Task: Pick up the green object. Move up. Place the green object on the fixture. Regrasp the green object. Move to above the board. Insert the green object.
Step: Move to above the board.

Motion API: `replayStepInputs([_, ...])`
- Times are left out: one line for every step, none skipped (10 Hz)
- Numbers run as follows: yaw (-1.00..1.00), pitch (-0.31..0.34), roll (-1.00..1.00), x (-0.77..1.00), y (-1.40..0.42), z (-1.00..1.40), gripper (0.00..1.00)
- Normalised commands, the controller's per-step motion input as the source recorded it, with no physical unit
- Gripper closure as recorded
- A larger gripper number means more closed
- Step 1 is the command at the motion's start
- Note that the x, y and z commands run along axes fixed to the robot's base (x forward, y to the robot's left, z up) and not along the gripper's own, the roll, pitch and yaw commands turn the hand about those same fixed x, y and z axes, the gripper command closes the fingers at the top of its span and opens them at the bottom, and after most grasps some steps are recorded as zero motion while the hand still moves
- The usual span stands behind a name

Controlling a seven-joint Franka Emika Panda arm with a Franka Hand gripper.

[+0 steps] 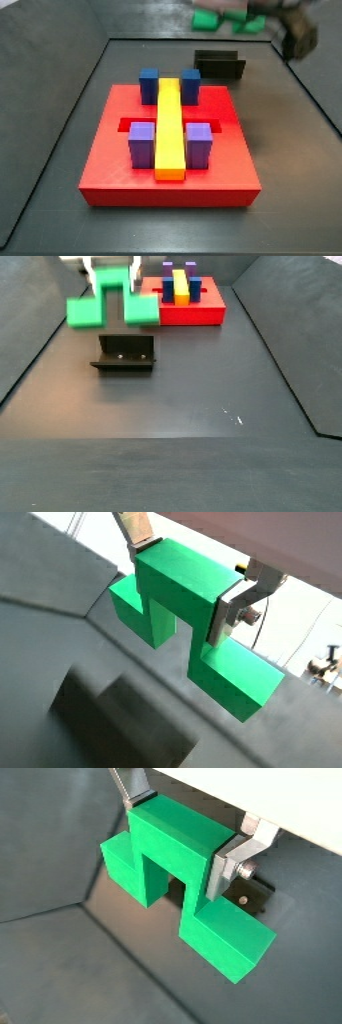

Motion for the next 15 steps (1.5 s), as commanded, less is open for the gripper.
replayStepInputs([-0.02, 0.006, -0.01, -0.01, 0.02, 1.40, 1.00])
replayStepInputs([-0.02, 0.020, 0.01, 0.00, 0.01, 1.40, 1.00])
replayStepInputs([-0.01, 0.037, 0.00, 0.00, 0.02, 1.40, 1.00])
replayStepInputs([-0.01, 0.052, -0.02, 0.01, 0.00, 0.83, 1.00])
replayStepInputs([0.00, 0.063, 0.00, 0.02, 0.00, 0.44, 1.00])
replayStepInputs([0.01, 0.083, 0.00, 0.04, -0.01, 0.20, 1.00])
replayStepInputs([0.02, 0.086, 0.00, 0.04, -0.01, 0.18, 1.00])
replayStepInputs([0.03, 0.034, -1.00, -1.04, -1.40, 0.28, 1.00])
replayStepInputs([0.03, 0.009, -1.00, -1.07, -1.40, 0.30, 1.00])
replayStepInputs([0.04, -0.007, -1.00, -1.13, -1.40, 0.29, 1.00])
replayStepInputs([0.04, -0.017, -1.00, -1.18, -1.40, 0.26, 1.00])
replayStepInputs([0.04, -0.027, -1.00, -1.17, -1.40, 0.29, 1.00])
replayStepInputs([0.05, -0.041, -1.00, -0.80, -0.92, 0.18, 1.00])
replayStepInputs([0.05, -0.045, -1.00, -0.57, -0.61, 0.11, 1.00])
replayStepInputs([0.03, -0.040, -1.00, -0.27, -0.26, 0.04, 1.00])
